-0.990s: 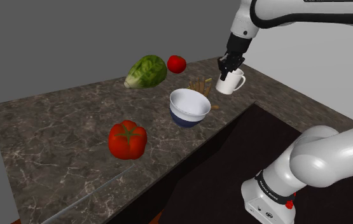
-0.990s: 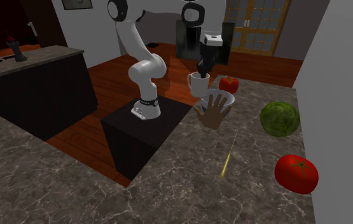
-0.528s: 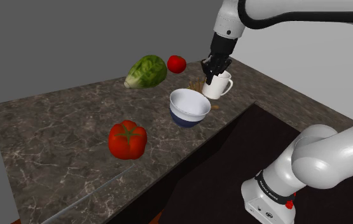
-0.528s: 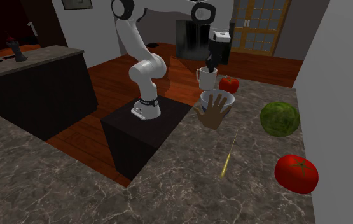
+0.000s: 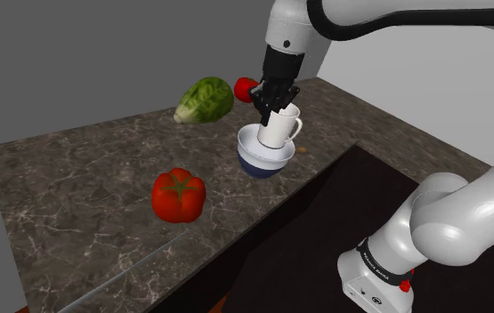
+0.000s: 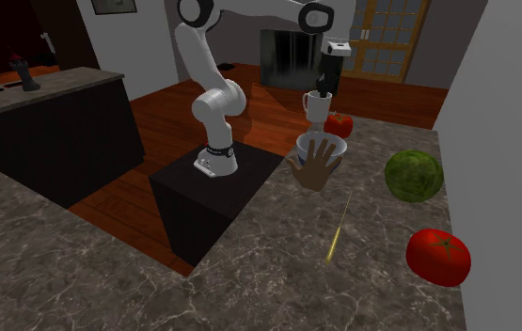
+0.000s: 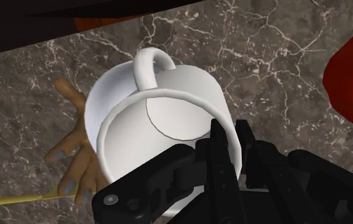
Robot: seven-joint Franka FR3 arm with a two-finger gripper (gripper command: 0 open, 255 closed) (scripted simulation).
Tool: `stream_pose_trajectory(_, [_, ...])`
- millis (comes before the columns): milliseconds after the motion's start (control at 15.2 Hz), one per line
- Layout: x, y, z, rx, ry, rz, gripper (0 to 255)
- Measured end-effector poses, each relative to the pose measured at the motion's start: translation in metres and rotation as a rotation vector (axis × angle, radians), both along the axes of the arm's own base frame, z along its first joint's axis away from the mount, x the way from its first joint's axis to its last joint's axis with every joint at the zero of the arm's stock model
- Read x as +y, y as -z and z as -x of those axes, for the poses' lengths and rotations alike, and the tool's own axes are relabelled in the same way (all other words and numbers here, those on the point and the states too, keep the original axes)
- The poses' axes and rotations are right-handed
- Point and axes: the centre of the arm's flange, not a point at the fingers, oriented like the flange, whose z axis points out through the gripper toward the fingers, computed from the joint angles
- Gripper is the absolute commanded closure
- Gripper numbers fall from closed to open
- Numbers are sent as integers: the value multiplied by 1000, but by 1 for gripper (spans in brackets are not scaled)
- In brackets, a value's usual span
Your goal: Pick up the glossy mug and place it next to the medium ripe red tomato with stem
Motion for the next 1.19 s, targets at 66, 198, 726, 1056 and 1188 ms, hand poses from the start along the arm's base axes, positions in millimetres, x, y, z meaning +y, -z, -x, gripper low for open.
stream_pose_trajectory(66, [14,3,-1,0,0,0,255])
stream_pose_trajectory(198, [40,2,-4,0,0,0,255])
stream_pose_trajectory(726, [47,41,-5,1,1,0,255])
stream_pose_trajectory(1056, [50,63,-2,-8,-3,-5,255])
stream_pose_trajectory(1188, [51,72,-3,-12,-5,-7,255])
